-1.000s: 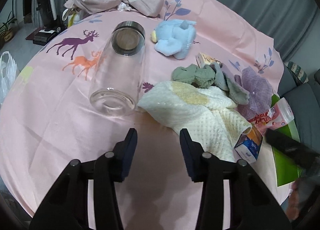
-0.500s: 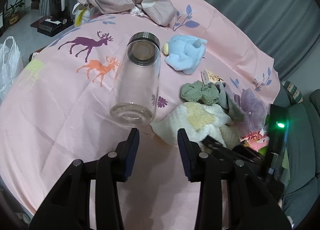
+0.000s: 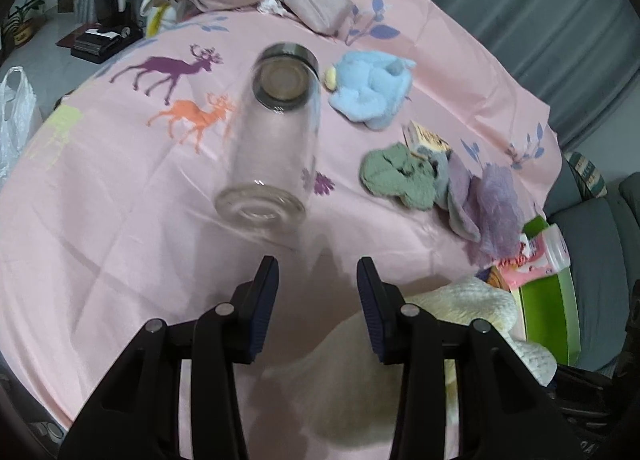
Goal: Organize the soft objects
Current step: 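Grasp the cream-and-yellow towel with the right tool and lift it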
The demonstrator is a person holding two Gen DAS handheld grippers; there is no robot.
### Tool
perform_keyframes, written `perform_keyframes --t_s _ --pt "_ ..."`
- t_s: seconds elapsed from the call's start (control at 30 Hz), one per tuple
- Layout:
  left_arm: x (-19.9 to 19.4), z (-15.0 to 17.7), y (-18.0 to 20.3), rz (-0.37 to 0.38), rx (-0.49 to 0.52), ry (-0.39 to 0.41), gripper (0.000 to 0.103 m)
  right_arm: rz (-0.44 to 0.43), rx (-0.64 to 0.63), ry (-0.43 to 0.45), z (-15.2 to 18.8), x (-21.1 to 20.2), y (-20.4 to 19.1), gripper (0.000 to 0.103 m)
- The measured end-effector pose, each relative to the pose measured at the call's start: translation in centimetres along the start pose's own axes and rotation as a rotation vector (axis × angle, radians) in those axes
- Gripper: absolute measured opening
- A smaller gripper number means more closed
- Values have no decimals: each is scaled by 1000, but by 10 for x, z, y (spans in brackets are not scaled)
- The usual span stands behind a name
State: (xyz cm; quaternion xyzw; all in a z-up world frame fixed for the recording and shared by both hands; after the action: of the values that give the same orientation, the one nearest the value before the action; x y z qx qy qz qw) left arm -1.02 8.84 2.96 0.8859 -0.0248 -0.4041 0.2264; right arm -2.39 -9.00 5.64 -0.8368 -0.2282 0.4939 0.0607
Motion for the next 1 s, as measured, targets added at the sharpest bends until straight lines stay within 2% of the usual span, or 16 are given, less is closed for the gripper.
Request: perform_keyframes --t_s 0.2,0.33,0.5,0.67,0.83,1.0 --pt "15 11 7 -2 42 -66 40 -81 185 -108 -10 38 20 20" --pt "28 18 10 -13 61 -116 39 -25 314 -171 -22 82 45 20" --pt "32 21 15 11 75 -115 40 -108 343 -200 -27 95 50 21" --pt "33 26 27 76 80 -127 40 -116 378 -214 -32 102 53 21" --pt "37 28 32 60 71 -113 38 -97 364 -218 -35 103 56 21" --pt "45 31 41 -3 140 -91 40 -120 370 -199 -32 100 61 21"
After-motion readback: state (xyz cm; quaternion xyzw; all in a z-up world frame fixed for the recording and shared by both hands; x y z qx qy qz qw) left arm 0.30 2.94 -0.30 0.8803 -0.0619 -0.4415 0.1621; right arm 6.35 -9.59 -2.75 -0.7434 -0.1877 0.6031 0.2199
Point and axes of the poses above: each gripper's, at about its wrist camera, not at the fingertips, and x roughly the way its jaws point, y to its right, z to its underside, the point moved 3 cm from there along x, roughly the way its jaws point, and after that the axes turned 6 degrees about y, right-handed, at the moved point
